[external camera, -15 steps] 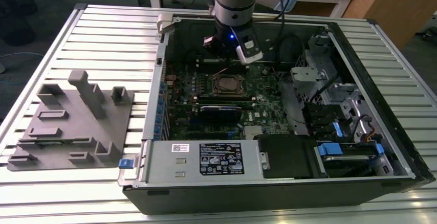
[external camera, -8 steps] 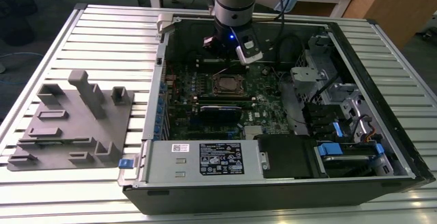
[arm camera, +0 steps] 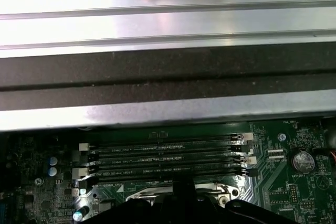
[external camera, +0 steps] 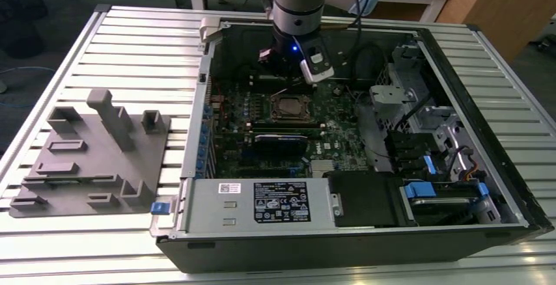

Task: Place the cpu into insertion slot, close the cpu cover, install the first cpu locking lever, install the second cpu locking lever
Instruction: 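Install the first cpu locking lever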

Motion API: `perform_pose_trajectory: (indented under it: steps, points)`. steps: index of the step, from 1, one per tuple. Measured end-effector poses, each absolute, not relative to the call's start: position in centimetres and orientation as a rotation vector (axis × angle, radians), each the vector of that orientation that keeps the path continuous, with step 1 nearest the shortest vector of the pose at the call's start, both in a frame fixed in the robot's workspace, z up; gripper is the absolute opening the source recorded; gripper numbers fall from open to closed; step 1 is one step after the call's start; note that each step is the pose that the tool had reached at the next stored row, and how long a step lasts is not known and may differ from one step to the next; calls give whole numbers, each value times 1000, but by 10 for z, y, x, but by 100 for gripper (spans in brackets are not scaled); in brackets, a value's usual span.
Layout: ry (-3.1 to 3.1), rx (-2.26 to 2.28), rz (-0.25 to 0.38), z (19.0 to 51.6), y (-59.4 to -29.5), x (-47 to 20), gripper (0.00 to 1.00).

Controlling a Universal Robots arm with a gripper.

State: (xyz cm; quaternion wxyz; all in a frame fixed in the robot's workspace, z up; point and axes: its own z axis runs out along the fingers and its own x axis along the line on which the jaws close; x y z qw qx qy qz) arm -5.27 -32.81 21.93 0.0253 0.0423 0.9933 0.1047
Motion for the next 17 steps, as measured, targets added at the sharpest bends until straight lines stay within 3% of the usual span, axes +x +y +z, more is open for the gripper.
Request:
perform_pose_trajectory:
  steps: [17]
  points:
    - [3075,131,256,214,-318,-49,11]
